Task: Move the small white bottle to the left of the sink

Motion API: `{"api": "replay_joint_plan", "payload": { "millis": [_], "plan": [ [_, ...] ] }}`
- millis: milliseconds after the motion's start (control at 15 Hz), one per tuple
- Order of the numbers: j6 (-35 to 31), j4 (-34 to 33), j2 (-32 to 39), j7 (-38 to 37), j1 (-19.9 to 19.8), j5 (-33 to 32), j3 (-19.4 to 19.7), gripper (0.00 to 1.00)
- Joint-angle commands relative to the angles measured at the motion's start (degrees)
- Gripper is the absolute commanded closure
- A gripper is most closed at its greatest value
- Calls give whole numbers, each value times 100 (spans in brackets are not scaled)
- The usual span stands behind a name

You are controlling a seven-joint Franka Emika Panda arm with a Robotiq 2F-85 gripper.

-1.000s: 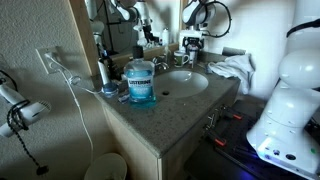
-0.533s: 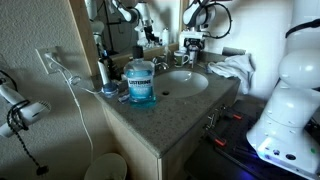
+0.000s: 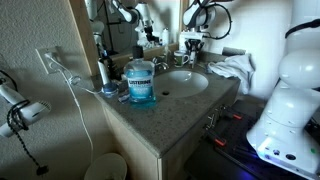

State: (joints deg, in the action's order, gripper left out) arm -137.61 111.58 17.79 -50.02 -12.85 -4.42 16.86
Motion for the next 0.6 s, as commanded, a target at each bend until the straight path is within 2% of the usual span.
{"api": "replay_joint_plan", "payload": {
  "millis": [0,533],
  "plan": [
    [-120,-5,25,-101,76,123,58,87],
    [128,-24,-150,-288,177,40,83,87]
  ]
}}
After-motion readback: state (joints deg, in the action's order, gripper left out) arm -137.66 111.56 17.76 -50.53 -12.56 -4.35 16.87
